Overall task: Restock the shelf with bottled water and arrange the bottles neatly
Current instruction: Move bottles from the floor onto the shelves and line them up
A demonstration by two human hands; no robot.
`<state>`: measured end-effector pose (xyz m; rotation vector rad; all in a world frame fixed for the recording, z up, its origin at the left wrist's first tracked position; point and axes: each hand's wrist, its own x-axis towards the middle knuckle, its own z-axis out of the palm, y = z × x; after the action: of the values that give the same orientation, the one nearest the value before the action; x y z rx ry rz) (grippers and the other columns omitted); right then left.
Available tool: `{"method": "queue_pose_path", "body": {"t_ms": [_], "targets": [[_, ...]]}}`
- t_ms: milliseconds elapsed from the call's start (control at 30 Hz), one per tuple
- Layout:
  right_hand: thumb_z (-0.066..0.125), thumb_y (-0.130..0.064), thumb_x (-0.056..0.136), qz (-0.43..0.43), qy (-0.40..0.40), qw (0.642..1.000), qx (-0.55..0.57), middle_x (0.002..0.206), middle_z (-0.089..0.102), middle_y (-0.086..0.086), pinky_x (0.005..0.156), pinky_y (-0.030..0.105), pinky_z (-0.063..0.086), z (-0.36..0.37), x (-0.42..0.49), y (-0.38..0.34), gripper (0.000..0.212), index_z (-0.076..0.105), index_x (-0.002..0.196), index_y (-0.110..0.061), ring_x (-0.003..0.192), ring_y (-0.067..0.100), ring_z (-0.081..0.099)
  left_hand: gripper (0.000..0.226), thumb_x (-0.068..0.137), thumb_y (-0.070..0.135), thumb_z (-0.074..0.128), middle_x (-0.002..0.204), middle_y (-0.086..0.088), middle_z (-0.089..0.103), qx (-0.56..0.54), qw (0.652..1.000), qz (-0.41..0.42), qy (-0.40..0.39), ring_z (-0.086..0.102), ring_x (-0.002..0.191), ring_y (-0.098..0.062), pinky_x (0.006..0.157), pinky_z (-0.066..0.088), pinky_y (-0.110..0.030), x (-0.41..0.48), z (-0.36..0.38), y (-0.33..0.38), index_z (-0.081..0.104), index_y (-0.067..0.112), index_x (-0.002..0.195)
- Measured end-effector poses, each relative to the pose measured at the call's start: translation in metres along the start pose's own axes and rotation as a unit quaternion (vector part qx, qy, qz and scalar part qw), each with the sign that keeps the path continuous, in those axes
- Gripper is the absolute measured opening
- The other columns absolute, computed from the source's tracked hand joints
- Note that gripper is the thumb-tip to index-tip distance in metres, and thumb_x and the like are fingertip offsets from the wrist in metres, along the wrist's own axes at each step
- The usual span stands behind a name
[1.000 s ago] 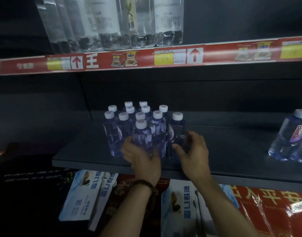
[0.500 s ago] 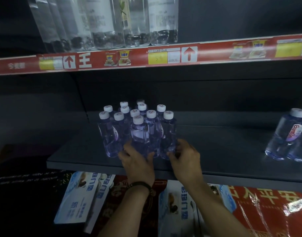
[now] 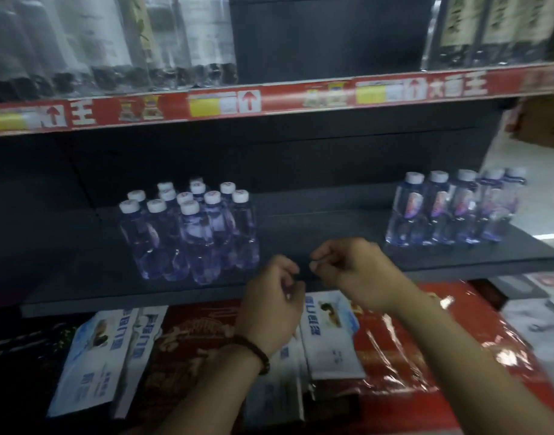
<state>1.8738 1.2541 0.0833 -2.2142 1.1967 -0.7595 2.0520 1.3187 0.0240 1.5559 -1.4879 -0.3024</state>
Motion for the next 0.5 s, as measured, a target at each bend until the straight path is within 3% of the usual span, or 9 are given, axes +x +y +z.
{"method": "queue_pose_path", "body": {"t_ms": [133,233,333,400,500], "targets": [[0.074,-0.021,0.091,0.051,0.017,0.997,-0.056,0.079,0.077,-0.017,0.072,0.016,0.052,-0.071,-0.07,0.05,0.009,0.078,0.09,-0.03,0.075,-0.004,0.07,0.007,0.095,0.024,0.067,0.086,0.015,0.069,-0.032,0.976,0.062,-0.206,0.065,0.075,0.004,0.069,0.054,-0.019,-0.032,0.07,0.051,0.064,0.031,0.096],[0.075,-0.015,0.092,0.145,0.05,0.987,-0.05,0.08,0.078,-0.007,0.074,0.036,0.062,-0.117,-0.143,0.113,0.013,0.076,0.087,-0.027,0.071,0.01,0.076,0.003,0.094,0.021,0.068,0.077,0.017,0.067,-0.031,0.943,0.103,-0.316,0.06,0.068,0.012,0.063,0.04,-0.006,-0.059,0.136,0.092,0.07,0.024,0.094],[0.074,-0.019,0.096,0.259,0.09,0.961,-0.041,0.079,0.079,0.003,0.07,0.038,0.061,-0.152,-0.228,0.174,0.008,0.077,0.089,-0.022,0.068,0.019,0.077,0.005,0.094,0.023,0.069,0.082,0.013,0.068,-0.02,0.899,0.14,-0.415,0.058,0.066,0.014,0.06,0.039,-0.002,-0.088,0.205,0.133,0.073,0.021,0.096],[0.074,-0.023,0.097,0.345,0.116,0.93,-0.053,0.079,0.08,0.003,0.067,0.034,0.059,-0.165,-0.29,0.216,0.007,0.077,0.091,-0.02,0.067,0.02,0.076,0.008,0.095,0.026,0.067,0.087,0.01,0.069,-0.006,0.869,0.15,-0.471,0.058,0.068,0.008,0.06,0.042,-0.005,-0.107,0.248,0.154,0.073,0.023,0.1],[0.075,-0.034,0.094,0.479,0.126,0.863,-0.101,0.083,0.08,0.0,0.076,0.035,0.062,-0.171,-0.385,0.276,0.012,0.078,0.093,-0.023,0.075,0.02,0.077,0.01,0.095,0.031,0.065,0.092,0.01,0.071,0.012,0.829,0.165,-0.535,0.065,0.081,-0.005,0.075,0.052,-0.023,-0.138,0.307,0.177,0.071,0.027,0.101]]}}
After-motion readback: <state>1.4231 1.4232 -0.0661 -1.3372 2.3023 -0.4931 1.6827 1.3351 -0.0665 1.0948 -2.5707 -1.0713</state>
